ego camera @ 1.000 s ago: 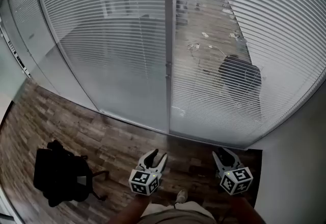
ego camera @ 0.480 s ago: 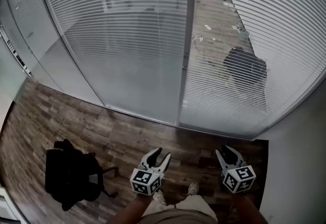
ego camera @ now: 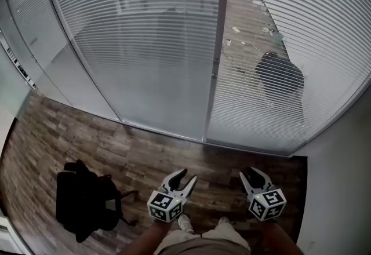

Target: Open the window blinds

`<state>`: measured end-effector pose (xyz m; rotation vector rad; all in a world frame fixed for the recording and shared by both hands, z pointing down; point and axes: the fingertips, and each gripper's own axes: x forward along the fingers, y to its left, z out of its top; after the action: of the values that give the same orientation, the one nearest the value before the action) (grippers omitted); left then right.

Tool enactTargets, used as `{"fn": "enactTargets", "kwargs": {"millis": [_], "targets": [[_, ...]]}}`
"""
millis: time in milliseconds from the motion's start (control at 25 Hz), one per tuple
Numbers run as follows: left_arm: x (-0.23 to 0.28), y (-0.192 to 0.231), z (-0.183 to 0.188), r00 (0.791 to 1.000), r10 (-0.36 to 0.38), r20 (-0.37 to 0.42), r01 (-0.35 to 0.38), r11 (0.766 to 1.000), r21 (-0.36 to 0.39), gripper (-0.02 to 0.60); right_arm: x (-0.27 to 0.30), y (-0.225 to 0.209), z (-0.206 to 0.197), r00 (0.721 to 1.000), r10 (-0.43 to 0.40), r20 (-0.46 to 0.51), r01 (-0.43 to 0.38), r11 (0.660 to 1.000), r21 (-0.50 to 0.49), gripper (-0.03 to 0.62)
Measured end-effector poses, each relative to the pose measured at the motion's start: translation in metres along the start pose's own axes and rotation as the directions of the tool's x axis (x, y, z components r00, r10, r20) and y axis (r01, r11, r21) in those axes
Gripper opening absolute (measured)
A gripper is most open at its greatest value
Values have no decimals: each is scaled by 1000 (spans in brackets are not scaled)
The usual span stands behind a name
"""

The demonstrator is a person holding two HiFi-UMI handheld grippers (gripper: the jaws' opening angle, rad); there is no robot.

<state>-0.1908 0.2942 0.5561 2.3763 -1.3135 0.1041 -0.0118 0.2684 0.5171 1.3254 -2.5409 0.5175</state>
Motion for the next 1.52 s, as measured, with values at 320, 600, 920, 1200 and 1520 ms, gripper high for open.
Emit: {"fn": "enactTargets", "kwargs": {"millis": [320,600,920,1200,1520], "targets": [[23,-33,-7,1000,29,-8,-29,1000,2,158,-19,-26,9,998,52,32,-52,998,-20,121],[53,-96,-23,1000,20,-22,-19,1000,17,158,-68,-70,-9,997,52,56,-54,998,22,121],[85,-182,-52,1000,-19,-20,18,999,-49,158,-135,-124,-25,995,58,78,-62,997,45,121],[106,-268,-57,974,-208,92,224,947,-230,170,-180,-145,-36,984,158,86,-161,987,30,121],[107,-364,-29,800,-528,283,598,731,-327,282,-186,-118,-34,938,333,94,-342,934,103,246]]}}
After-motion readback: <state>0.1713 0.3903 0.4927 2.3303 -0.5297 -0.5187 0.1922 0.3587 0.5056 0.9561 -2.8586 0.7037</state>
